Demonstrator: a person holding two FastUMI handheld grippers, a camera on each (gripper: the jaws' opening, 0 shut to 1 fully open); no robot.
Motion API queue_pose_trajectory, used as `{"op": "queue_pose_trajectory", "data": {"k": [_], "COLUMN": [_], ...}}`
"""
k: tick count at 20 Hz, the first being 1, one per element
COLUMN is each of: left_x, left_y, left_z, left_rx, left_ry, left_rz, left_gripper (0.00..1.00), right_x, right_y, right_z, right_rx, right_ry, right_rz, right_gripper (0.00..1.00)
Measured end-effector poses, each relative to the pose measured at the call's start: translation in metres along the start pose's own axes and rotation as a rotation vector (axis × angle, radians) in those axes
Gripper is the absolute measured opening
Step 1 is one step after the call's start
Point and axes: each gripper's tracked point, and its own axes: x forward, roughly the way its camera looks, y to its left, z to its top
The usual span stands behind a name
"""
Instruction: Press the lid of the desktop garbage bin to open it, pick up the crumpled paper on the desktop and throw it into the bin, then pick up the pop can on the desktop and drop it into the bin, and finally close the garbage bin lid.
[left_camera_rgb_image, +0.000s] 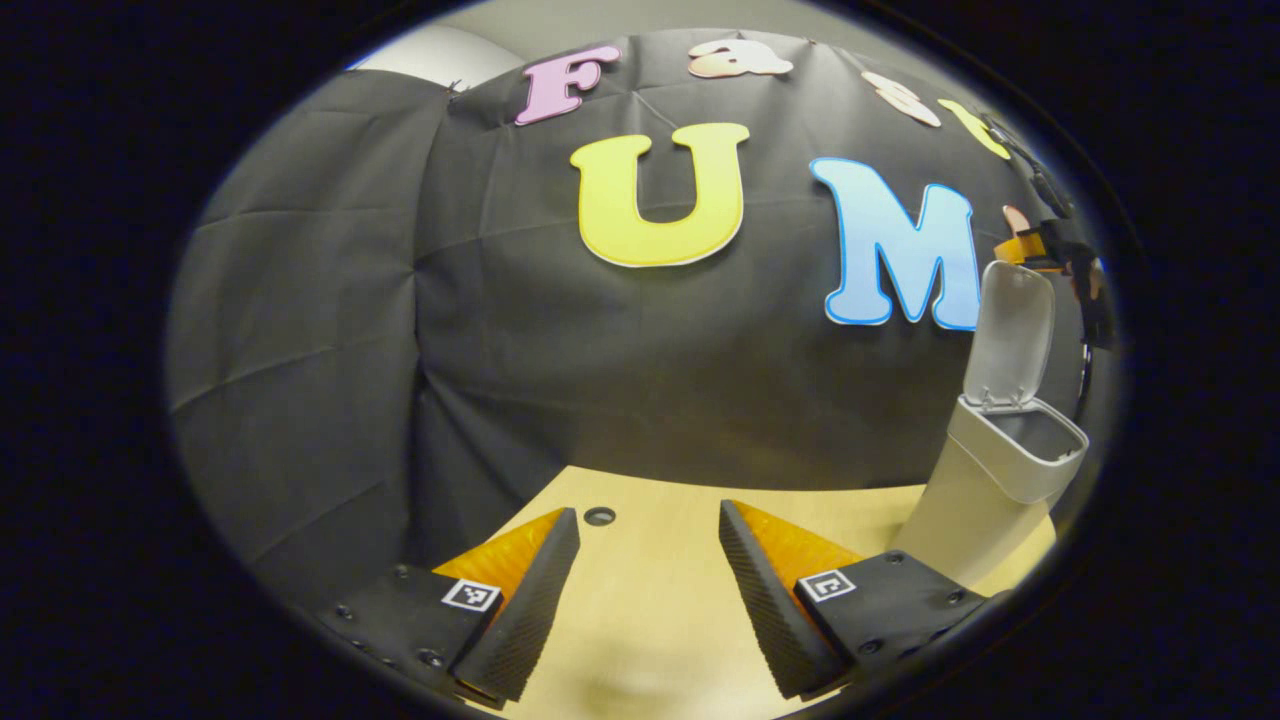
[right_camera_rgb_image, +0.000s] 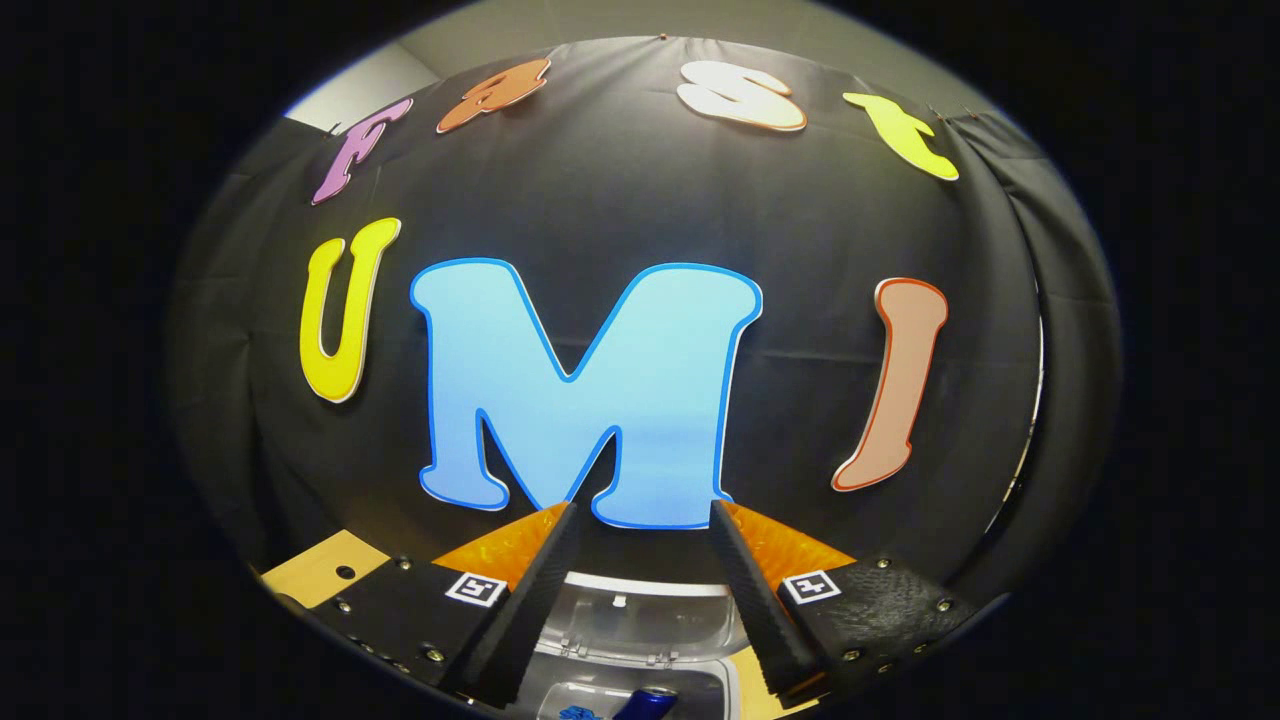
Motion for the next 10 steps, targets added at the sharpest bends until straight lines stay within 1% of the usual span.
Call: {"op": "queue_pose_trajectory", "data": {"k": [4, 10], "left_x": [0.000, -0.001], "left_y": [-0.008, -0.029], "left_z": [0.002, 0.006], "left_rx": [-0.004, 0.015], "left_ry": [-0.007, -0.020], "left_rz": [-0.011, -0.052], "left_gripper": [0.93, 0.93], "right_x": [-0.014, -0.043], "right_y": [0.003, 0.008], "right_z": [-0.006, -0.022], "right_rx": [0.005, 0.017], "right_ry": [0.012, 0.029], "right_rz": [0.011, 0.032], "right_gripper": [0.86, 0.86]}}
